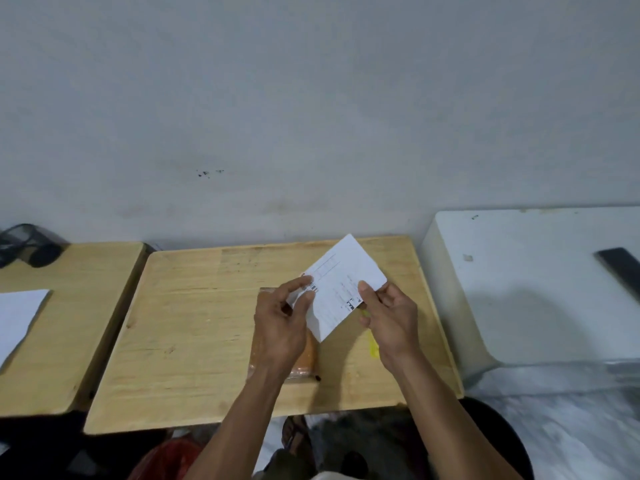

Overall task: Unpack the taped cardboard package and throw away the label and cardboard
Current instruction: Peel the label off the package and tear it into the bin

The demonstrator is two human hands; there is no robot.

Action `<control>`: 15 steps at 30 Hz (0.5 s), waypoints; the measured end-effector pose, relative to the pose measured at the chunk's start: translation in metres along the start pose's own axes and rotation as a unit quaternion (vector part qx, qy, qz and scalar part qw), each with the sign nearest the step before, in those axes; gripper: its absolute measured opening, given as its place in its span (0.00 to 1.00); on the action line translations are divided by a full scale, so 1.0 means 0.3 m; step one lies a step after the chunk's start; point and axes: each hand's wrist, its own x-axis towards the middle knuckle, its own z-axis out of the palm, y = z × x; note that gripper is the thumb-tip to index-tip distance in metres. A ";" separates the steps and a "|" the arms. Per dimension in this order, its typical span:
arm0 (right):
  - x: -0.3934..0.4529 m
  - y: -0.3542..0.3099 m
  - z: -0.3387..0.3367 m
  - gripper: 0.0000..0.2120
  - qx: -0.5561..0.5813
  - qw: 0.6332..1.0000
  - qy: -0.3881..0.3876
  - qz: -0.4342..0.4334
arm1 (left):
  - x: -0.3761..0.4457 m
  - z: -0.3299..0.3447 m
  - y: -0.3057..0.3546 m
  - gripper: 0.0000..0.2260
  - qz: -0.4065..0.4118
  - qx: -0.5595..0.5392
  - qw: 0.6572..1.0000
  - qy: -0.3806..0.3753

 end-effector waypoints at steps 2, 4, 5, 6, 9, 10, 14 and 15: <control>-0.002 -0.004 -0.039 0.08 -0.009 1.000 -0.008 -0.004 | -0.009 0.002 0.005 0.10 -0.013 -0.027 0.999 -0.022; -0.002 -0.017 -0.075 0.14 -0.034 0.999 -0.014 -0.004 | -0.018 -0.002 0.014 0.11 -0.028 -0.029 0.999 -0.034; -0.004 -0.027 -0.090 0.13 -0.056 0.998 -0.020 -0.008 | -0.023 -0.002 0.020 0.12 -0.030 -0.022 0.999 -0.037; -0.003 -0.036 -0.102 0.11 -0.082 0.996 -0.028 -0.011 | -0.029 -0.002 0.026 0.12 -0.029 -0.020 0.998 -0.043; -0.002 -0.058 -0.126 0.13 -0.116 0.992 -0.051 -0.006 | -0.056 0.003 0.039 0.13 -0.022 -0.017 0.998 -0.059; 0.000 -0.062 -0.134 0.12 -0.108 0.993 -0.056 0.000 | -0.062 0.003 0.038 0.14 -0.017 -0.017 0.998 -0.061; 0.005 -0.074 -0.174 0.09 -0.057 0.996 -0.070 -0.003 | -0.075 -0.014 0.032 0.13 -0.022 -0.011 0.998 -0.066; 0.005 -0.078 -0.183 0.10 -0.093 0.992 -0.084 -0.024 | -0.075 -0.019 0.030 0.13 -0.025 -0.011 0.997 -0.067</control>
